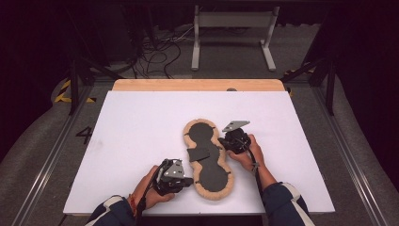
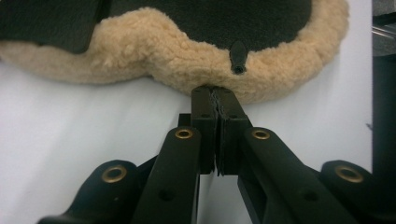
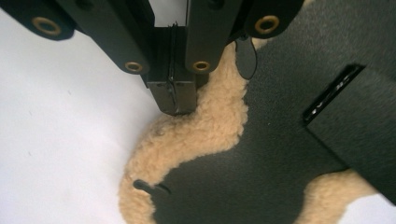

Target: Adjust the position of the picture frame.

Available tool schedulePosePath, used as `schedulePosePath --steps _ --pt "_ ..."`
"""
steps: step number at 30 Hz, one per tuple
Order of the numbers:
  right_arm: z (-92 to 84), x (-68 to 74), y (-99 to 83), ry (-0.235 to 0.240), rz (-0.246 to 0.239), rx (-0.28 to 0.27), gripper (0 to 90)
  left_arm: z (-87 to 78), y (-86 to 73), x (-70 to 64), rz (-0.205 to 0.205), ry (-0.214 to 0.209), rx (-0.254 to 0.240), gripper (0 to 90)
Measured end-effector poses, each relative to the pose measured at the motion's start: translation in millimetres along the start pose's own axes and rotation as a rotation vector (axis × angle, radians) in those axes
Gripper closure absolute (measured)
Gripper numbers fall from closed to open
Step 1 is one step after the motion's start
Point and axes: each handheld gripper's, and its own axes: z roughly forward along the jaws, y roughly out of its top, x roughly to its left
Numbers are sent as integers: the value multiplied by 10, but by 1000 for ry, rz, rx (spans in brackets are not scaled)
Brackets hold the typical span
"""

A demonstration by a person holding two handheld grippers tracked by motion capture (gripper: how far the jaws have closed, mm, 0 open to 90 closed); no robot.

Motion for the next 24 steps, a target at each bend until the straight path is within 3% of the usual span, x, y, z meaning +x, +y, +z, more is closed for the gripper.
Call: schedulePosePath --steps 3,9,12,14,19,24 --pt "44 44 65 -11 -34 14 900 25 25 -45 16 0 0 858" --pt "94 42 151 16 -44 43 900 71 71 -105 38 -1 -1 856" --pt "109 56 178 4 -58 50 900 84 81 -113 35 -7 -2 856" --pt "102 51 170 4 -42 47 893 84 81 -116 41 -2 -3 855" --pt "-231 7 78 -15 -14 -19 888 59 64 -150 56 -17 2 834" --pt "-692 128 -148 -16 -55 -68 894 99 106 -188 65 -12 4 839"
